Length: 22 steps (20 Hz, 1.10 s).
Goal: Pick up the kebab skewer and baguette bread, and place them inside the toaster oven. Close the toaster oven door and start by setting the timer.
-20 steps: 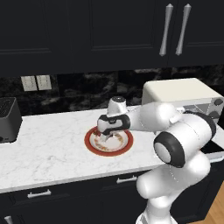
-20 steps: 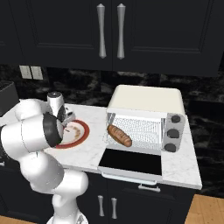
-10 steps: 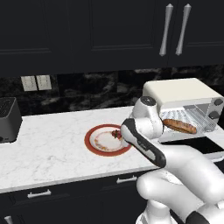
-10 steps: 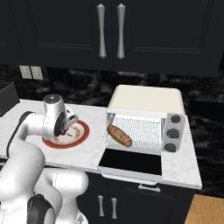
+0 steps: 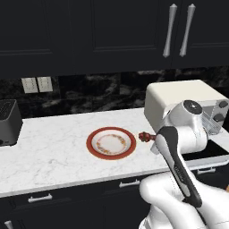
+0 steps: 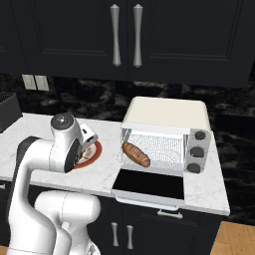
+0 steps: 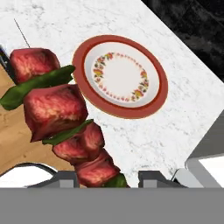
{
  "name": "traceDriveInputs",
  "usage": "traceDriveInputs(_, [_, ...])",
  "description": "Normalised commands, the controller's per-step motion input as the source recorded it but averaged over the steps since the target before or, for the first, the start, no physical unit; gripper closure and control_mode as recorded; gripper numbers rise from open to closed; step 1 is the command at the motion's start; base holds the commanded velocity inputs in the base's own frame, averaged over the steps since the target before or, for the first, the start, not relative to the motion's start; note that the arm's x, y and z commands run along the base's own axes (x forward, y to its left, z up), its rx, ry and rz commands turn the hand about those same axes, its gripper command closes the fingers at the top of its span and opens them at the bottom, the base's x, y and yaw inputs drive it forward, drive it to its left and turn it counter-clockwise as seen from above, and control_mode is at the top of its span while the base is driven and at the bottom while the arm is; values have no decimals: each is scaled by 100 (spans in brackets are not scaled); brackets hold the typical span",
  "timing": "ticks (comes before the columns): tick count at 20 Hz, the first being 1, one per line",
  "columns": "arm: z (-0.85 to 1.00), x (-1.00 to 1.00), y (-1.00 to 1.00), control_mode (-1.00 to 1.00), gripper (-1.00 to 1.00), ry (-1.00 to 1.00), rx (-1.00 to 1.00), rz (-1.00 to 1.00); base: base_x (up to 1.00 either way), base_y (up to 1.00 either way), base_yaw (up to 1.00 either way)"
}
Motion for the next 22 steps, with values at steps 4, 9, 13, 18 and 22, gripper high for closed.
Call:
traceDriveInputs(4, [80,-71,-78,-100,100,0,0,0,0,0,0])
traceDriveInputs(9, [59,-66,-88,-100,100,0,0,-3,0,0,0])
traceDriveInputs(13, [8,-61,-85,-100,100,0,0,-2,0,0,0])
traceDriveInputs(18, [11,-10,-94,-100,100,3,0,-13,0,0,0])
traceDriveInputs(22, [31,0,-58,-100,100,14,0,-26,0,0,0])
